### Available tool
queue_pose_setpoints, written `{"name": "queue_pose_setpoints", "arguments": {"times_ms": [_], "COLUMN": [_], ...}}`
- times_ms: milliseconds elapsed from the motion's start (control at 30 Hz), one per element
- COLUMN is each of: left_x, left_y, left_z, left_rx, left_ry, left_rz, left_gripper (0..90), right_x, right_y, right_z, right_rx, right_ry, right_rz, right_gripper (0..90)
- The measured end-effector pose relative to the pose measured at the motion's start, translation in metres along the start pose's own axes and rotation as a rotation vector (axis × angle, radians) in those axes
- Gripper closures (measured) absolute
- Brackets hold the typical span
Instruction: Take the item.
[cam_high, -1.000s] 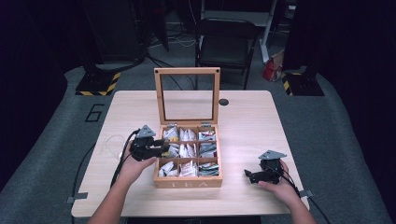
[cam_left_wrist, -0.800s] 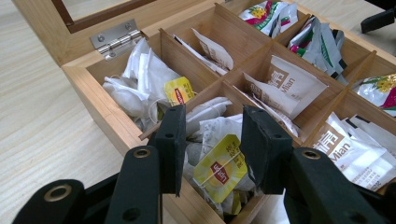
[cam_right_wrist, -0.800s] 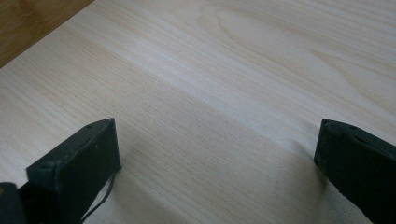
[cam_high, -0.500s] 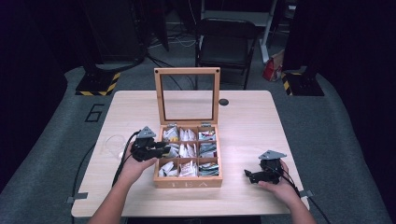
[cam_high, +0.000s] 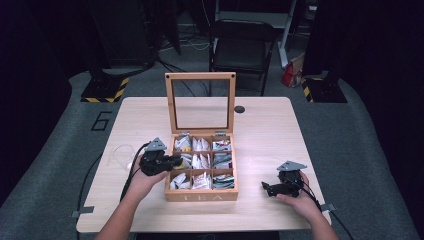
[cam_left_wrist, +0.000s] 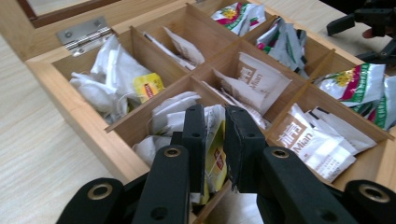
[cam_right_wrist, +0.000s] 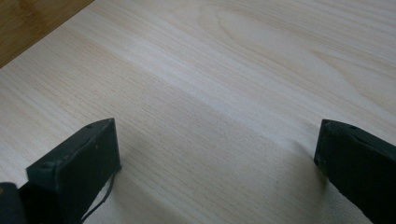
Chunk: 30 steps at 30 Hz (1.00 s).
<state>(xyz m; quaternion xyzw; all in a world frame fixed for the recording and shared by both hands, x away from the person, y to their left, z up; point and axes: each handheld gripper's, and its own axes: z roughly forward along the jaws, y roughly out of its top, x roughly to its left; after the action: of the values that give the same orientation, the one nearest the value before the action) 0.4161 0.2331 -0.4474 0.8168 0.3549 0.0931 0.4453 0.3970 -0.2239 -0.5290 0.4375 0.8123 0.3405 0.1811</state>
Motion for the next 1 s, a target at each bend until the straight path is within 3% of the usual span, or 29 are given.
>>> {"name": "queue_pose_setpoints", "arguments": {"times_ms": [200, 433, 700, 1000], "left_x": [-0.007, -0.01, -0.014, -0.011], "left_y": [0.004, 0.004, 0.01, 0.015], "left_z": [-0.001, 0.002, -0.006, -0.022], "left_rx": [-0.009, -0.001, -0.035, -0.055], "left_ry": [-0.009, -0.024, -0.003, 0.031], "left_rz": [0.036, 0.038, 0.064, 0.052], "left_gripper": [79.3, 84.8, 88.5, 88.5], "right_x": [0.0, 0.0, 0.0, 0.0], "right_y": [0.0, 0.0, 0.0, 0.0], "right_z": [0.0, 0.0, 0.0, 0.0], "right_rx": [0.0, 0.0, 0.003, 0.003], "right_ry": [0.001, 0.001, 0.006, 0.006], "right_rz": [0.0, -0.001, -0.003, -0.003], "right_gripper": [0.0, 0.0, 0.0, 0.0]}}
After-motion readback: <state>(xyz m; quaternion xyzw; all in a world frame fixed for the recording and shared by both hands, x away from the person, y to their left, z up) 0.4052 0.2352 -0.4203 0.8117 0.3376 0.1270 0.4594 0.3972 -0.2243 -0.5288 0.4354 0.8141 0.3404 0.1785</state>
